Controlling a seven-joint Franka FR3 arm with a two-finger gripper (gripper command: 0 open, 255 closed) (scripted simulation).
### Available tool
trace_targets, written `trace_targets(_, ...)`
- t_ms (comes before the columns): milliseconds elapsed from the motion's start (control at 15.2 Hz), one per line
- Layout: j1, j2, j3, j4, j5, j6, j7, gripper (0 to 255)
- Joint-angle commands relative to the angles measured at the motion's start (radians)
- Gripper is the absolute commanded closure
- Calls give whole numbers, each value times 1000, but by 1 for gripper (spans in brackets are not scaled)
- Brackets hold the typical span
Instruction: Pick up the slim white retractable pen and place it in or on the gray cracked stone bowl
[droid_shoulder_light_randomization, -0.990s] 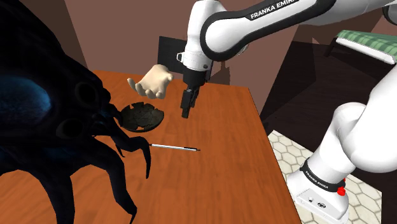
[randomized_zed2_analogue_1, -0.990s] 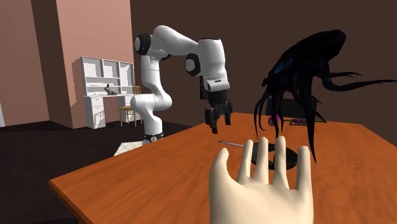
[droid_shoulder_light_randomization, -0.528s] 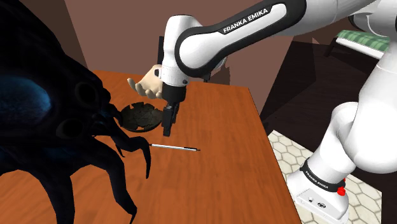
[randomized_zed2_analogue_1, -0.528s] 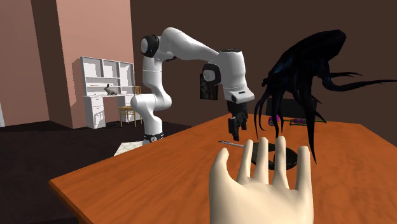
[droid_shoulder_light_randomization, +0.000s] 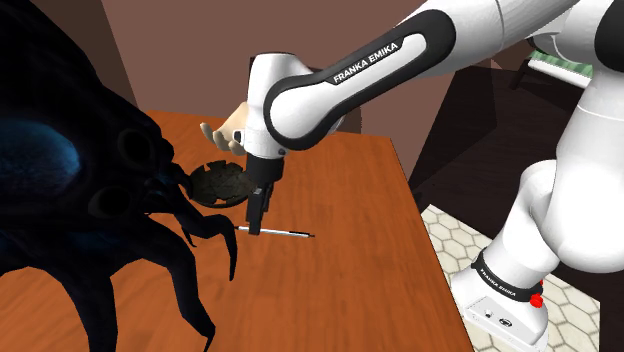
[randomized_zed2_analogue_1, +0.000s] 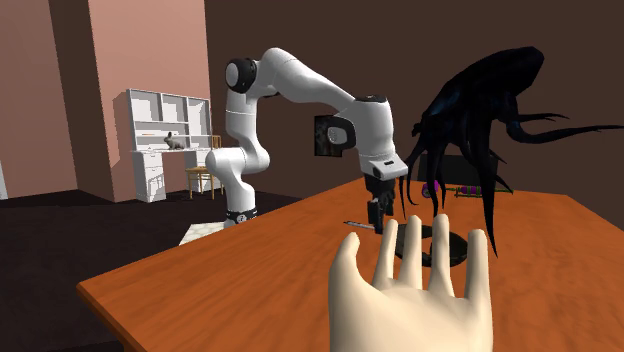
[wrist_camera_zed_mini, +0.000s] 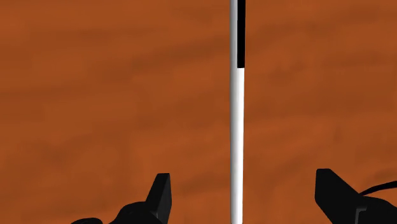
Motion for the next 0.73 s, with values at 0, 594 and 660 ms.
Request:
trace_targets(0,3,12,2,-5,1,18,-1,0)
trace_targets(594,3,12,1,-5,1,17,-1,255)
trace_targets(660,3,12,1,-5,1,17,-1,255)
